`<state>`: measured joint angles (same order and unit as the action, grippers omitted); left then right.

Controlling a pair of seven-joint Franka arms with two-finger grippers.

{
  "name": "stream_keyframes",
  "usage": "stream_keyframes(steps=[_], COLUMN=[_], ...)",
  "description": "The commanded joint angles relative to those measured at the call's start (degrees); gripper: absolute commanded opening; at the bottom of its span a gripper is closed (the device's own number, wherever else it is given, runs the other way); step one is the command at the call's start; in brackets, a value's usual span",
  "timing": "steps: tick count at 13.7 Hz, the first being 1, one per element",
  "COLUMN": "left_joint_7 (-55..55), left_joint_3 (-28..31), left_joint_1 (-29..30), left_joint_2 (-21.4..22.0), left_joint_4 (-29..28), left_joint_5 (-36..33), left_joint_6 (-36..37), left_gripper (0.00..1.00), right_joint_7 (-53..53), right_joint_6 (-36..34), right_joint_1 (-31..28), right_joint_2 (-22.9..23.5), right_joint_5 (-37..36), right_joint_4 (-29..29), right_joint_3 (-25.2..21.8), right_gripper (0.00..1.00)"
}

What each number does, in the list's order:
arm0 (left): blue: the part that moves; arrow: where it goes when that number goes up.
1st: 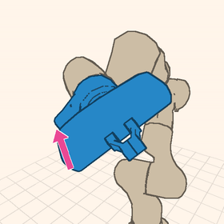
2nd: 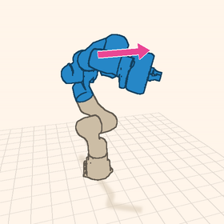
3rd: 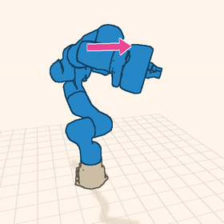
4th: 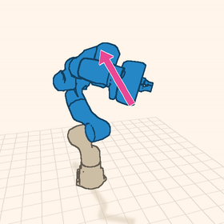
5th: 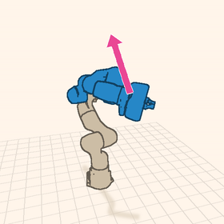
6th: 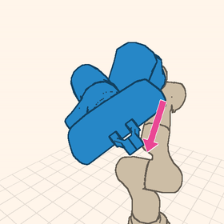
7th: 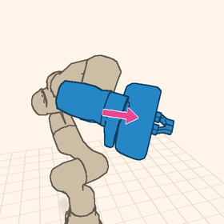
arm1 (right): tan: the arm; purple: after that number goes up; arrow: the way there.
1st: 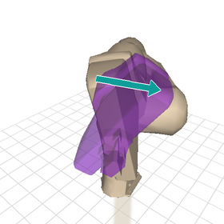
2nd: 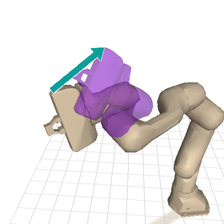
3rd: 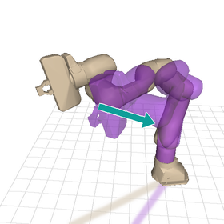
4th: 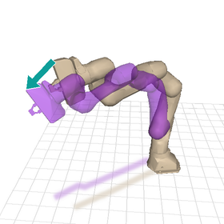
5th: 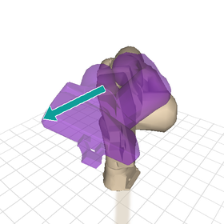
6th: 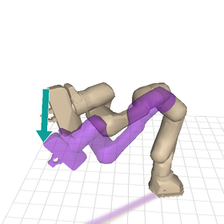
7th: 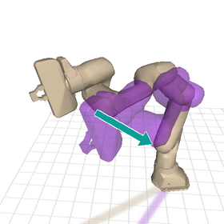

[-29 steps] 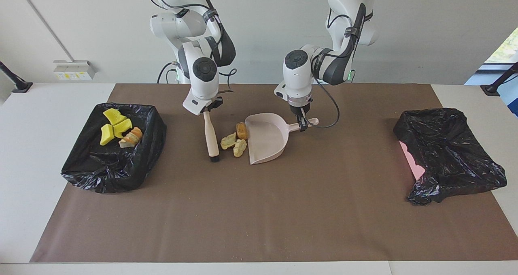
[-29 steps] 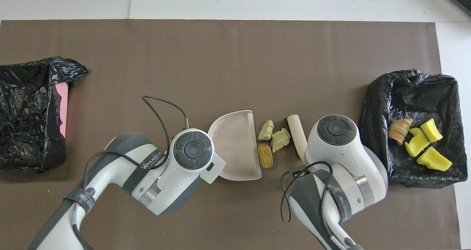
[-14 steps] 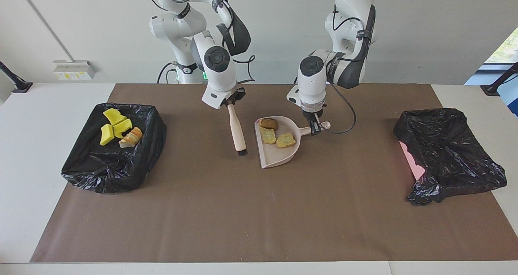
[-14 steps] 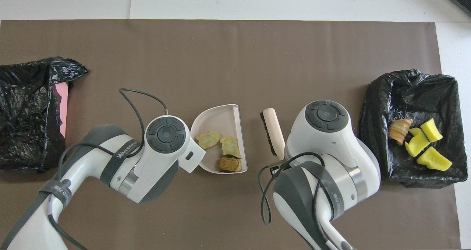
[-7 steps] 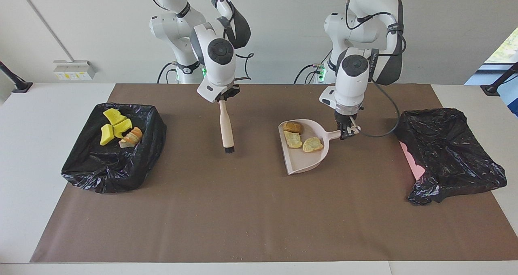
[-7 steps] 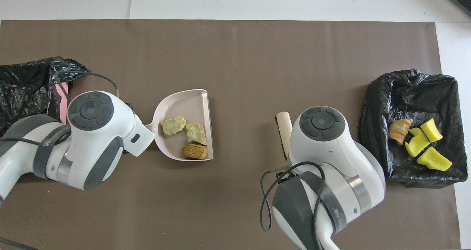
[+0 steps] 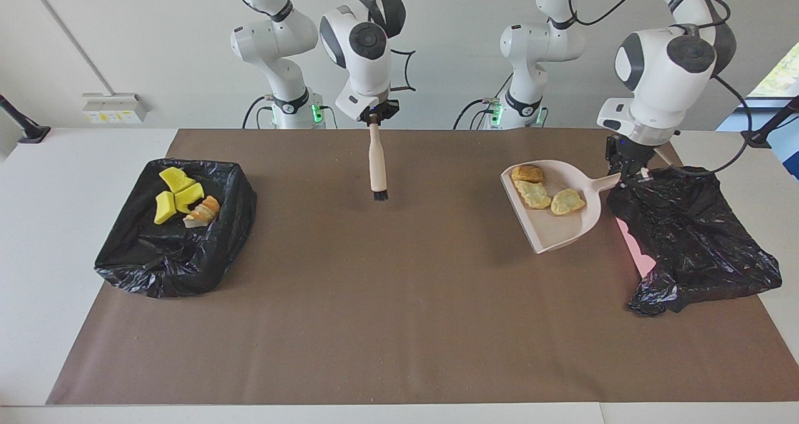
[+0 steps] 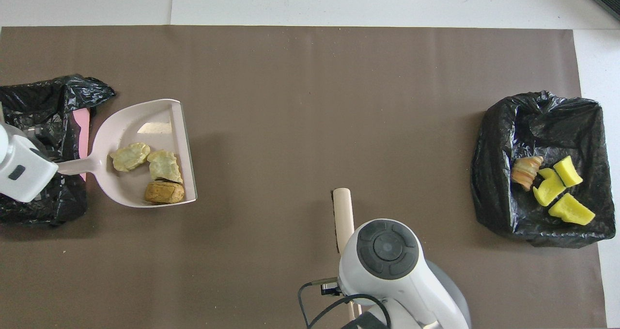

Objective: Sweep and dump trash in bin

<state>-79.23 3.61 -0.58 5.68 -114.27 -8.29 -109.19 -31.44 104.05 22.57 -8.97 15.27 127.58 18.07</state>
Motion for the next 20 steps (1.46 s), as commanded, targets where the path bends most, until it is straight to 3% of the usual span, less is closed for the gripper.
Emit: stream_keyframes(steps=[1, 5, 11, 12, 13, 14, 17, 20], left_joint_7=[-2.94, -12.49, -23.58, -24.03, -23.6, -23.42, -20.8, -16.93], left_joint_3=[-0.53, -0.18, 0.17, 0.17, 0.0, -0.01, -0.01, -0.09], left_joint_1=[7.24, 21.56, 28.88, 28.8, 28.54, 28.1, 27.74, 24.15], left_joint_2=[-0.5, -3.99, -14.63, -15.78, -16.4, -17.1, -19.82, -19.48], left_joint_4=[4.3, 12.11, 25.22, 25.58, 25.59, 25.41, 24.97, 23.92], left_joint_5=[2.83, 9.08, -0.05, -3.8, -8.8, -12.94, -22.17, -31.4], left_joint_6=[2.49, 3.54, 2.41, 0.14, -3.19, -5.57, -8.05, -7.01], left_gripper=[0.0, 0.0, 0.0, 0.0, 0.0, 0.0, 0.0, 0.0], right_joint_7=[-3.89, -8.26, -8.02, -7.41, -7.32, -7.14, -7.32, -7.23], right_joint_6=[6.76, 15.1, 18.46, 18.47, 18.47, 18.38, 17.94, 17.68], right_joint_1=[3.17, 6.94, 8.01, 8.01, 8.01, 8.01, 7.32, 3.46], right_joint_2=[2.02, 7.63, 8.44, 8.53, 8.53, 8.62, 9.67, 9.14], right_joint_5=[1.95, 3.1, 2.84, 2.75, 2.75, 1.88, -4.52, -8.75], right_joint_4=[2.14, 3.02, 5.4, 5.4, 5.4, 5.31, 2.34, -1.71], right_joint_3=[-0.05, -0.05, -0.14, -0.05, -0.05, -0.14, -0.31, -0.76], right_gripper=[0.0, 0.0, 0.0, 0.11, 0.45, 0.99, 1.0, 1.0])
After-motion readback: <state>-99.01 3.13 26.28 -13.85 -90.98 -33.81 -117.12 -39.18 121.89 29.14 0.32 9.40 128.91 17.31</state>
